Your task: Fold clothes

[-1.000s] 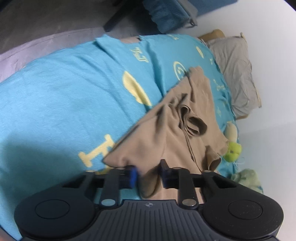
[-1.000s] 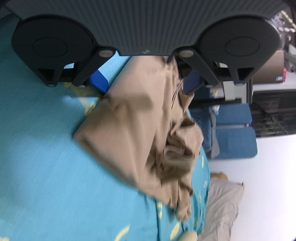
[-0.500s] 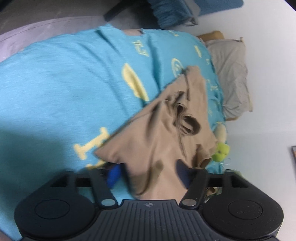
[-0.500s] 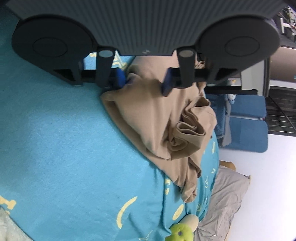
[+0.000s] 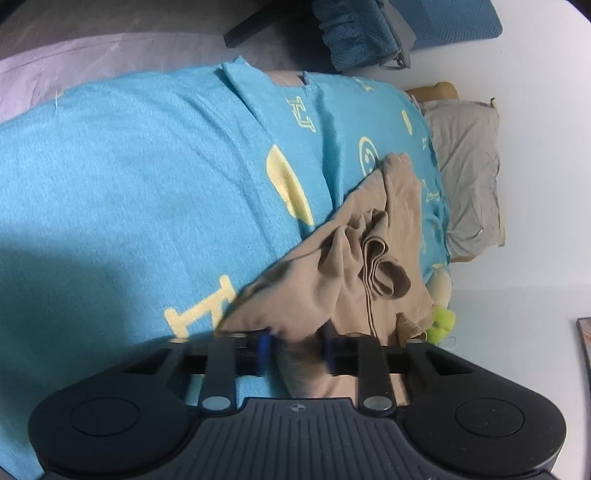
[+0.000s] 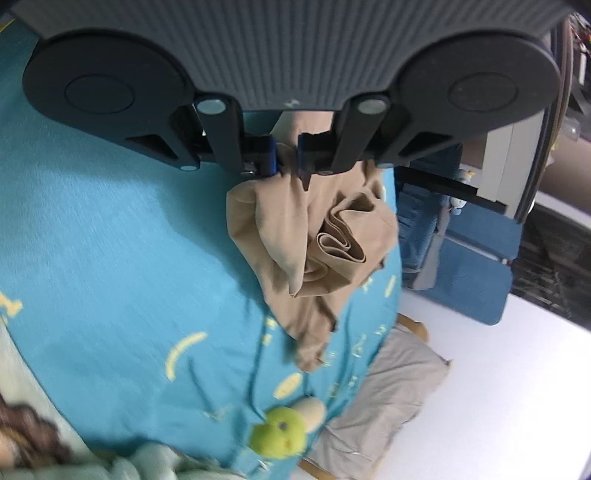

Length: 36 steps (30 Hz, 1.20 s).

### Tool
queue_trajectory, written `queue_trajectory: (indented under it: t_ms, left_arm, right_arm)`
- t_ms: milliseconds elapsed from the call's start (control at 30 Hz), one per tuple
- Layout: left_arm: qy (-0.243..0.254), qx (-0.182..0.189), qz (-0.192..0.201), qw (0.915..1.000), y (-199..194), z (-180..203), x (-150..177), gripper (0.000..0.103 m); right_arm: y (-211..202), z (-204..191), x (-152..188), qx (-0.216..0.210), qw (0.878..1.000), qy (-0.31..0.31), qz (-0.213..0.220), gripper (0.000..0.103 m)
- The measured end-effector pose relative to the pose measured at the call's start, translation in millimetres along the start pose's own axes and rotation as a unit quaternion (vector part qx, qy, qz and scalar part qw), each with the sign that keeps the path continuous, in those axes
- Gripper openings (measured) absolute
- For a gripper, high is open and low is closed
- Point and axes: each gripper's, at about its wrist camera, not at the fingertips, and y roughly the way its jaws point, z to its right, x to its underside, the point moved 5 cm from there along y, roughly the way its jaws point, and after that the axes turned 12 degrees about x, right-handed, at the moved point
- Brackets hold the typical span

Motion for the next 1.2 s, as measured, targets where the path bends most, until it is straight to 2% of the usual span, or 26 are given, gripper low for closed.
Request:
queue_trajectory:
  t_ms: [33,133,200,333,400,533,700,833,900,1000,1200]
  left_arm:
    - [0.008,0.018,0.008,0.9998,-2.8,4.7,-1.4,0.016]
    - [0.057,0.078,0.032,0.9948,-15.2,30.5,-1.4,0.014]
    - [0.088,0.102,0.037,0.9902,-23.1,46.7,3.1,0.013]
    - [0.132,0.121,0.036,0.9832,-39.8,72.3,13.5,0.012]
    - [0.134,0.135,0.033,0.9812,-54.3,84.5,21.7,0.012]
    - [0.178,0.146,0.028,0.9728,-101.6,105.4,51.6,0.011]
    - [0.158,0.171,0.040,0.9716,-184.3,105.9,92.7,0.011]
    - [0.166,0.176,0.042,0.9694,-221.1,109.3,119.8,0.011]
    - [0.181,0.162,0.037,0.9692,-220.7,115.5,121.7,0.011]
    - [0.187,0.139,0.029,0.9721,-200.0,124.7,112.0,0.011]
    - [0.198,0.075,0.013,0.9772,-118.4,141.6,70.4,0.012]
  right_arm:
    - [-1.9,-3.3,-1.6,0.000,1.000,-0.007,0.005,0.013]
    - [-10.0,-3.0,-3.4,0.001,1.000,-0.020,0.018,0.013]
    - [-15.4,-8.1,-6.4,0.004,0.999,-0.029,0.030,0.013]
    - [-37.4,-19.9,-16.6,-0.006,0.999,-0.030,0.044,0.012]
    - [-56.0,-23.4,-19.3,-0.014,0.998,-0.038,0.052,0.012]
    - [-97.3,-20.2,-16.2,-0.024,0.997,-0.051,0.061,0.012]
    - [-168.1,-7.1,6.3,-0.044,0.995,-0.068,0.066,0.012]
    - [-218.9,4.2,25.3,-0.050,0.992,-0.078,0.086,0.012]
    - [-228.6,4.4,26.5,-0.045,0.991,-0.080,0.094,0.012]
    - [-217.7,-1.5,14.0,-0.034,0.993,-0.075,0.089,0.012]
    - [-150.4,-21.7,-23.0,0.002,0.996,-0.064,0.056,0.013]
